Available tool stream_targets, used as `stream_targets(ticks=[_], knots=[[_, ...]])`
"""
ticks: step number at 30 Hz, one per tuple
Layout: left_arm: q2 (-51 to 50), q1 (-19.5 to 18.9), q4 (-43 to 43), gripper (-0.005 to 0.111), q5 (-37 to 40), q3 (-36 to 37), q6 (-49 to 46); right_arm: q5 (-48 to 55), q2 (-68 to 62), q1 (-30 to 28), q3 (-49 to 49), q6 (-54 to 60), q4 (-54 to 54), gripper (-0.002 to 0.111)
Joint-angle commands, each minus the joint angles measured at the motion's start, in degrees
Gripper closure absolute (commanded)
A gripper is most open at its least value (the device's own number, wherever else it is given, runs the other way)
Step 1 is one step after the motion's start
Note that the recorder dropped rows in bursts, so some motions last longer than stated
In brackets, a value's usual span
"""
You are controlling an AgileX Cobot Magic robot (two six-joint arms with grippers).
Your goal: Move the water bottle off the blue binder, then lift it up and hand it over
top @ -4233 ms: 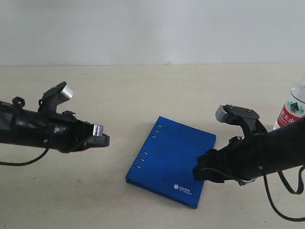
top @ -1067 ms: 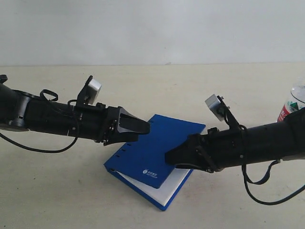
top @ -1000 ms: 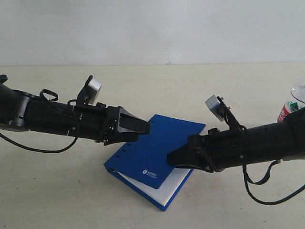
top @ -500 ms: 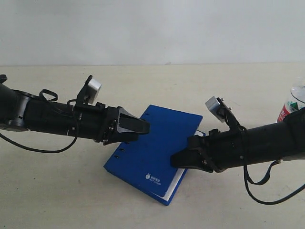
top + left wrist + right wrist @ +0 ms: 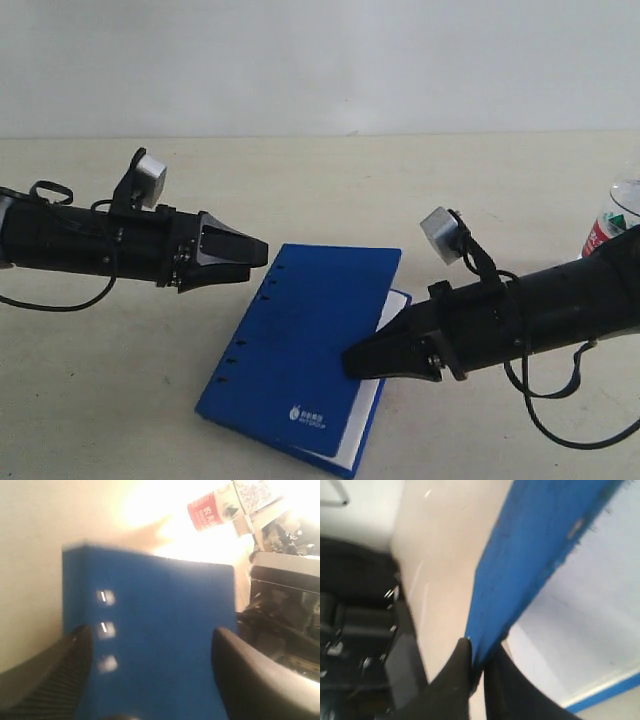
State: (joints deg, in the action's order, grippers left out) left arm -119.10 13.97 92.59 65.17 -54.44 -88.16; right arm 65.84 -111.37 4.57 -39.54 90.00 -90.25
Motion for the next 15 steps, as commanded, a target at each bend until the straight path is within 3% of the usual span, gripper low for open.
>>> stream_targets(ticks=[1,15], knots=[[0.0,-0.9,-3.6,0.043,0.5,-0.2,-0.5,4.1,0.1,-0.1,0.1,3.8,2.3,0.108],[-0.4,-0.9,-11.4,0.043,1.3,-0.2,-0.2,4.1,3.2,-0.1,0.1,5.0,3.2,0.108]])
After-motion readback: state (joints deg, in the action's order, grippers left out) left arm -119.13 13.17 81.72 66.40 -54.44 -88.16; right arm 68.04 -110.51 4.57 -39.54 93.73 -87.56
